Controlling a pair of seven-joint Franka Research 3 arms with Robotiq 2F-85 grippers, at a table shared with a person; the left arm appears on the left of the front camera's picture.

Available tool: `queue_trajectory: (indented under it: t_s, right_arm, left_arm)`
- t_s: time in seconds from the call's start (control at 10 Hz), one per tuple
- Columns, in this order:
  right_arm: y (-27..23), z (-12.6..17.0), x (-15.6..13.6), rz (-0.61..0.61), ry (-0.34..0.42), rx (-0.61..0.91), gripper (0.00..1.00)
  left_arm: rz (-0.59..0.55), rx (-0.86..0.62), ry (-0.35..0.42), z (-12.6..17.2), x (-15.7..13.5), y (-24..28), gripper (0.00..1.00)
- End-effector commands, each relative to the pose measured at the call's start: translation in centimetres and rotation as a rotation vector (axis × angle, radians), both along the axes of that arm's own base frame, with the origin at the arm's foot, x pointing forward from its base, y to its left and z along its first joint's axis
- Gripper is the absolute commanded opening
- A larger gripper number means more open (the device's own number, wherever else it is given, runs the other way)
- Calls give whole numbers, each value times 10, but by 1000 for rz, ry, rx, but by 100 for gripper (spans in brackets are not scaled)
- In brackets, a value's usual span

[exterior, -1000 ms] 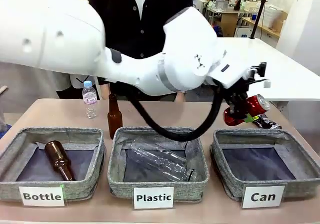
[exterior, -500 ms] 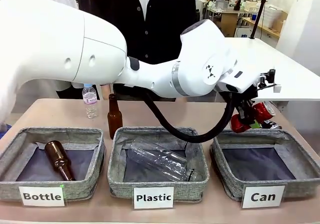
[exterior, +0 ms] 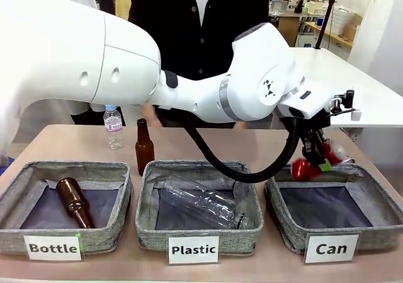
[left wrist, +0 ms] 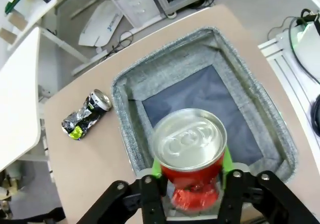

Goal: Sort the can waste into the basket.
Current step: Pick up the can waste from the table and place it in the right Fabric basket.

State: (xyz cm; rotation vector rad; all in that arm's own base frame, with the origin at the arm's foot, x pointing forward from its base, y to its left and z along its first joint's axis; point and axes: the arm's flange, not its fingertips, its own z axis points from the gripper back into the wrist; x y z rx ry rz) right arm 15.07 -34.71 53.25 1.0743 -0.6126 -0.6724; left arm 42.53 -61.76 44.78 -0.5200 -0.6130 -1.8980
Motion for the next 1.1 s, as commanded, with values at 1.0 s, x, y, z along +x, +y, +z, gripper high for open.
queue_trajectory:
  t_s: [1.0]
  right_arm:
    - [37,8,21,103,-1,-33,100]
  left_arm:
    - [-7,88,425,79,-60,160,100]
